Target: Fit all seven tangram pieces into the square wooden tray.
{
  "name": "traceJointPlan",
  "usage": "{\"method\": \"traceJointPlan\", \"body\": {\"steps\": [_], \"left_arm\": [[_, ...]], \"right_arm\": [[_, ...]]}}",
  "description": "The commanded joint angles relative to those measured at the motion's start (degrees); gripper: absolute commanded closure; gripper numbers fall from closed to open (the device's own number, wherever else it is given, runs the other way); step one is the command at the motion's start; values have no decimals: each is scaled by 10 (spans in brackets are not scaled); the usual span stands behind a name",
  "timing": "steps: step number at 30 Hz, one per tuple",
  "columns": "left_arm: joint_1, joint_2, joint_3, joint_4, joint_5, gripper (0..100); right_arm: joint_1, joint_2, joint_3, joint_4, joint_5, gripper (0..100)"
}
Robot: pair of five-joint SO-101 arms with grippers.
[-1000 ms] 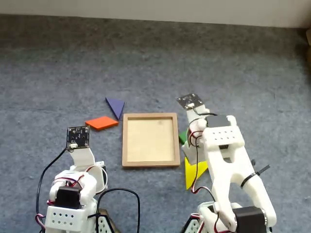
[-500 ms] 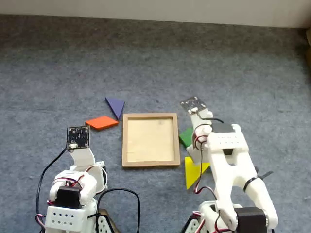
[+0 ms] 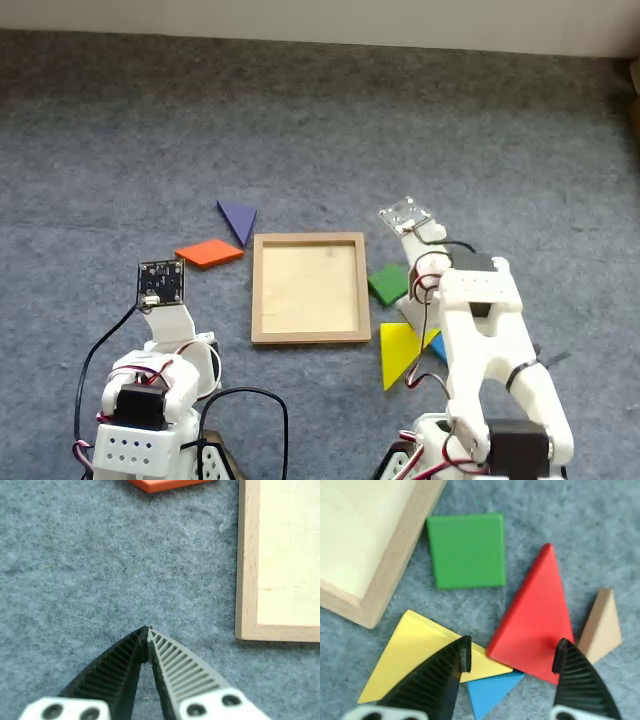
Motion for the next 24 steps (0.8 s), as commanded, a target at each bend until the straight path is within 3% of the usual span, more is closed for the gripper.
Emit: {"method": "traceJointPlan", "body": {"steps": [1, 9, 18, 24], "left_arm": [[7, -16, 11, 2, -3, 994], [7, -16, 11, 2, -3, 994], [7, -16, 11, 2, -3, 994], [7, -16, 11, 2, -3, 994]], "right_arm": [[13, 78, -61, -7, 8, 735], [31, 226, -147, -7, 8, 755], [41, 239, -154, -7, 9, 826], [44, 238, -196, -6, 9, 941]]}}
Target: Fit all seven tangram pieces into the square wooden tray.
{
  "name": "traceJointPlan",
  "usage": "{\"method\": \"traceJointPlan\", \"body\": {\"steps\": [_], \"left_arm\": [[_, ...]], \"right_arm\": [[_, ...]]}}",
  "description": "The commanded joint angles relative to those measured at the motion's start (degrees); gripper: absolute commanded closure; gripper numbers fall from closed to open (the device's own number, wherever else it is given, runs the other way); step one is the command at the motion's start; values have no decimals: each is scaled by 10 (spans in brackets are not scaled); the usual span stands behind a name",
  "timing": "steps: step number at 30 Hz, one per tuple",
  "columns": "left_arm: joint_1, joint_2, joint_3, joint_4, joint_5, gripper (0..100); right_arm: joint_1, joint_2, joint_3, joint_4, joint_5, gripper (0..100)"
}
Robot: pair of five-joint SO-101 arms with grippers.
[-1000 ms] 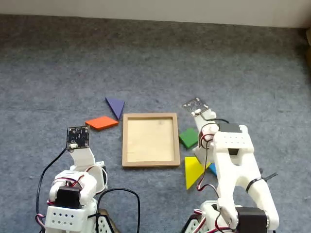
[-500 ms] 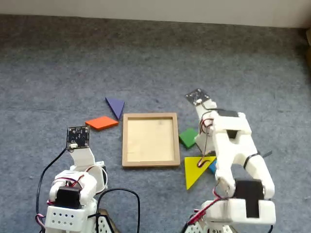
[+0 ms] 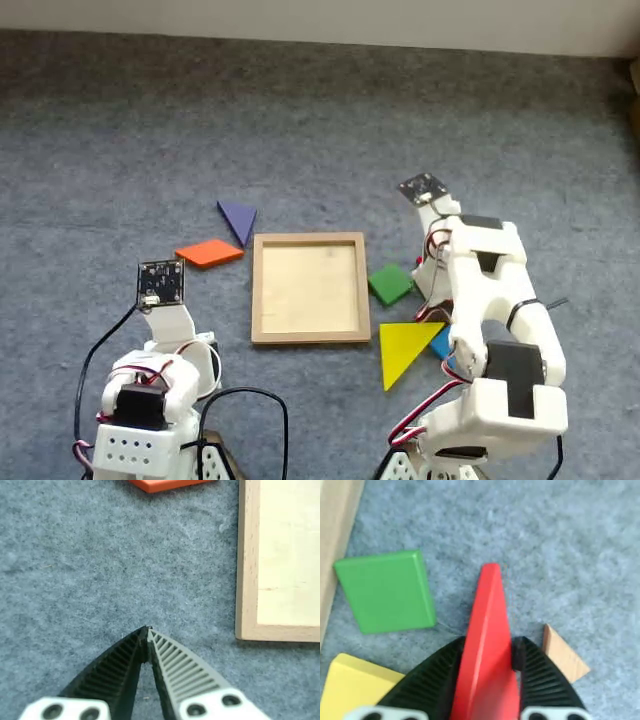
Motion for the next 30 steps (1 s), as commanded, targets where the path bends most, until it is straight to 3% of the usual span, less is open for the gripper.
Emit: {"method": "traceJointPlan", "body": {"steps": [1, 10, 16, 26, 30], "left_arm": [[7, -16, 11, 2, -3, 994], [7, -16, 11, 2, -3, 994], [7, -16, 11, 2, -3, 994], [7, -16, 11, 2, -3, 994], [7, -16, 11, 2, -3, 994]], "right_arm": [[6, 13, -36, 6, 6, 956], [16, 12, -192, 158, 6, 993], [-35, 12, -262, 215, 3, 993], [-171, -57, -274, 212, 45, 993], [-212, -103, -235, 155, 49, 993]]}}
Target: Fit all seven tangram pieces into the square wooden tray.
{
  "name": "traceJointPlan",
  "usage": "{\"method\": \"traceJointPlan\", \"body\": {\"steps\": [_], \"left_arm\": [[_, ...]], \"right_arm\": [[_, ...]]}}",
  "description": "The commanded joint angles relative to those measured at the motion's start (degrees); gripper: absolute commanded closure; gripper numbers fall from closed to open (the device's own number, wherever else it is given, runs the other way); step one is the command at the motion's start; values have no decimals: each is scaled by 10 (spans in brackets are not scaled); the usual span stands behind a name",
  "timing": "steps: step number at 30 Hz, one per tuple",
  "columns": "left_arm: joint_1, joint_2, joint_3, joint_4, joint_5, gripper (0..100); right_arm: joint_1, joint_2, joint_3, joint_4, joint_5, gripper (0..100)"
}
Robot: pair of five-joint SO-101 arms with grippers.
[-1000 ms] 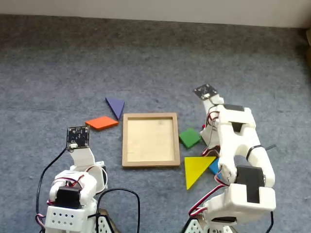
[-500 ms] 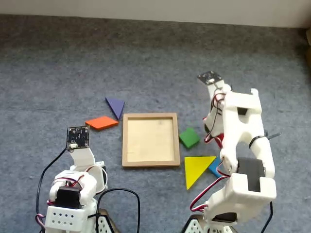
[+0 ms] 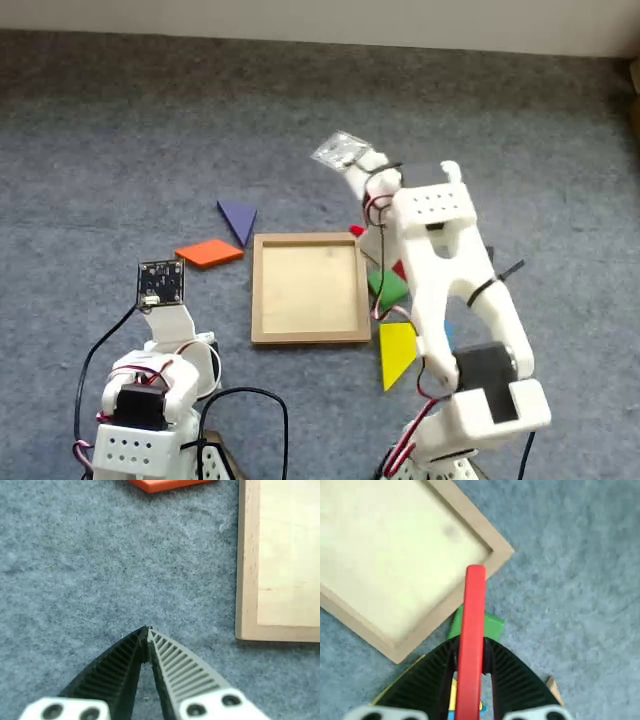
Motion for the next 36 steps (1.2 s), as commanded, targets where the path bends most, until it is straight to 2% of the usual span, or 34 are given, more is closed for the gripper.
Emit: {"method": "traceJointPlan", "body": {"steps": [1, 6, 12, 19, 23, 30, 36], "left_arm": [[7, -16, 11, 2, -3, 994], [7, -16, 11, 2, -3, 994], [7, -16, 11, 2, -3, 994], [7, -16, 11, 2, -3, 994], [7, -16, 11, 2, -3, 994], [7, -16, 11, 2, -3, 994], [7, -16, 11, 2, -3, 994]], "right_arm": [[-43, -62, 15, -60, 12, 993], [-80, -65, 89, -186, 72, 993], [-104, -65, 214, -397, 171, 993], [-135, -65, 320, -587, 204, 992], [-152, -65, 335, -633, 204, 991], [-162, -64, 335, -654, 202, 989], [-160, -64, 365, -654, 204, 861]]}}
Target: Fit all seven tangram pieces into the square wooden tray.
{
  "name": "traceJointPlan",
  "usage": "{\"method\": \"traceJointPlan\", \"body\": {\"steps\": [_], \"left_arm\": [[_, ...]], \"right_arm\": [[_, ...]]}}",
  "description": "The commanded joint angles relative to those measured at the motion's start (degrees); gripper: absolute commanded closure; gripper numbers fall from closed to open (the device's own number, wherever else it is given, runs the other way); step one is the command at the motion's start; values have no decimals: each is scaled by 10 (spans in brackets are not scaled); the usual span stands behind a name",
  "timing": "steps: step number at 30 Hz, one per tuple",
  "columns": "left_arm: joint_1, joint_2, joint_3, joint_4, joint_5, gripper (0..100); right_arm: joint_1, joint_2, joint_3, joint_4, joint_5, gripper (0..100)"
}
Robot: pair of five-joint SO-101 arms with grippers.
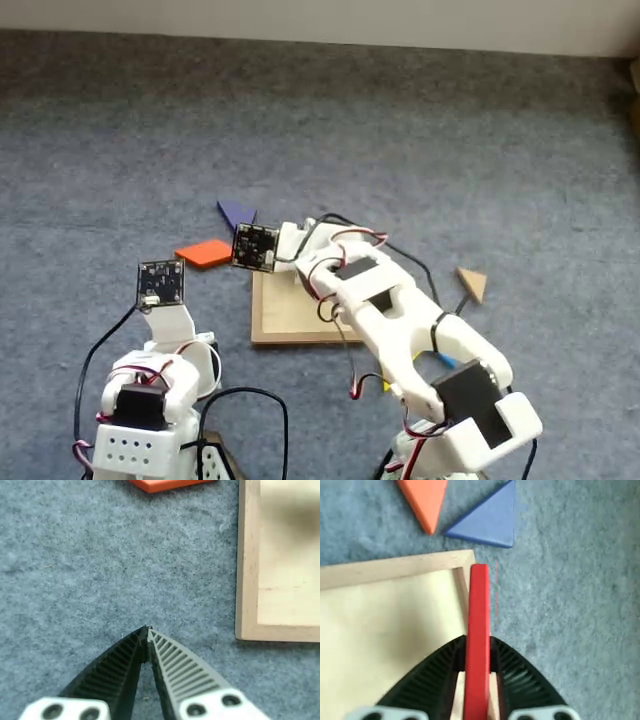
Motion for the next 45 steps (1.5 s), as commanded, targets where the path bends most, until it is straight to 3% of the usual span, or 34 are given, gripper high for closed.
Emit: {"method": "traceJointPlan", "body": {"steps": [1, 8, 16, 21, 31, 38, 42, 45], "left_arm": [[7, -16, 11, 2, -3, 994], [7, -16, 11, 2, -3, 994], [7, -16, 11, 2, -3, 994], [7, -16, 11, 2, -3, 994], [7, -16, 11, 2, -3, 994], [7, -16, 11, 2, -3, 994], [7, -16, 11, 2, -3, 994], [7, -16, 11, 2, -3, 994]], "right_arm": [[-4, -32, 3, -12, 6, 837], [16, -40, 15, -8, 4, 740], [-4, -157, 52, 64, -3, 734], [-26, -290, 57, 178, -135, 731], [-9, -403, 54, 346, -237, 738], [80, -403, 53, 436, -287, 936], [122, -403, 55, 527, -289, 942], [127, -403, 55, 574, -348, 942]]}}
